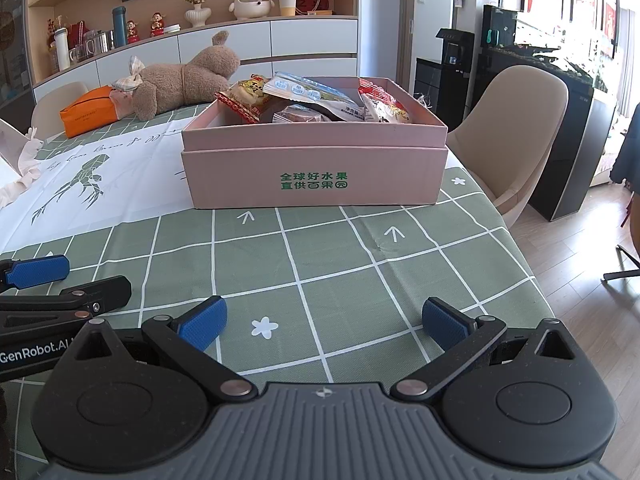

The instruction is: Organize snacks

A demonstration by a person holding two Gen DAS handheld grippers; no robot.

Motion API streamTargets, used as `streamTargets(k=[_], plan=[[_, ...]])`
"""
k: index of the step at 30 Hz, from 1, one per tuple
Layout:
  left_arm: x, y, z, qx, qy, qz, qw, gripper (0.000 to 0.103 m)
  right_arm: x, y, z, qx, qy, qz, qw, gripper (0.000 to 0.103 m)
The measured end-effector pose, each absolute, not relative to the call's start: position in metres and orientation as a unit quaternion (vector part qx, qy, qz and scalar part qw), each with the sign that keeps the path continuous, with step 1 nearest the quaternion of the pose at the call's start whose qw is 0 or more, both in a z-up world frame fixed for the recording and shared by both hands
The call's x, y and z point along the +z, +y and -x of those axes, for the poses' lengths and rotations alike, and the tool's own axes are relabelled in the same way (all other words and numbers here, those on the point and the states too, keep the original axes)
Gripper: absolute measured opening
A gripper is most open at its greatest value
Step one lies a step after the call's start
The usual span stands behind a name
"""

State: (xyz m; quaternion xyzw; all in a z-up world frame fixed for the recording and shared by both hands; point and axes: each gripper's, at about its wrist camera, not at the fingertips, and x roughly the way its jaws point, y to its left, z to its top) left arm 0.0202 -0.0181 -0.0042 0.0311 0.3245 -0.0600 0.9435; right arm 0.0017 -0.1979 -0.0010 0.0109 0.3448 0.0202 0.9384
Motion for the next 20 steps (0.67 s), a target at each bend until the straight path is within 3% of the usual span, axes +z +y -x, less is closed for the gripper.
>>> streamTargets(k=[20], plan=[[-0.0042,-0.0197,-0.0187,-0.060,0.323,-0.032,0.944,0.073,-0.0012,-0.1979,-0.0019,0.020,0.345,-0.011,0.938,0.103]])
